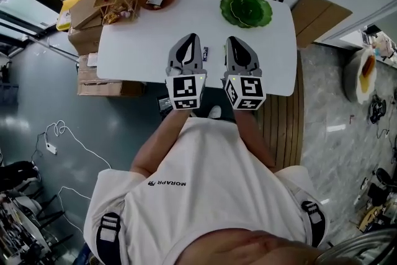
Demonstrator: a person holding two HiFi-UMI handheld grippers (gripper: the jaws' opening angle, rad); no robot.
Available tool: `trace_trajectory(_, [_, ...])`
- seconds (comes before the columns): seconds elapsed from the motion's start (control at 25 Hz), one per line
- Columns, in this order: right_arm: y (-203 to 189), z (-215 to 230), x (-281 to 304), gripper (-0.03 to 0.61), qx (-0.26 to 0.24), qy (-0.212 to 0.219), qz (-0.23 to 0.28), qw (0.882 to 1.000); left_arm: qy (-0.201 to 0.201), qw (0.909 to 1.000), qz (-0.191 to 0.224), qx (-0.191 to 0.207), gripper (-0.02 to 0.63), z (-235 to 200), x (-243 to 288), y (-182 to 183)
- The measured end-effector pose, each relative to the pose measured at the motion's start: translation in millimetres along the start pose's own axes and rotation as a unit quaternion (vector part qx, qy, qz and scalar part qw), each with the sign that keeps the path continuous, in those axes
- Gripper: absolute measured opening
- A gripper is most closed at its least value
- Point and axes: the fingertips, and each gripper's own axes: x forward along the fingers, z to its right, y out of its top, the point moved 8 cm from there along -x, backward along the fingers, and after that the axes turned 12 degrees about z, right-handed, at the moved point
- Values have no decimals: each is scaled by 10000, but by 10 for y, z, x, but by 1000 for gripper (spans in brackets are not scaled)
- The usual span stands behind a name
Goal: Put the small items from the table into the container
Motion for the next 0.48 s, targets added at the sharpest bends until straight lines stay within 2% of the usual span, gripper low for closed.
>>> trace_trajectory(0.28, [-133,-112,111,14,112,17,-227,9997,-103,9999,-91,54,5,-129,26,-21])
trace_trajectory(0.48, [-194,-206,206,14,110,-166,-275,9994,-161,9997,-165,31,5,-331,31,-63])
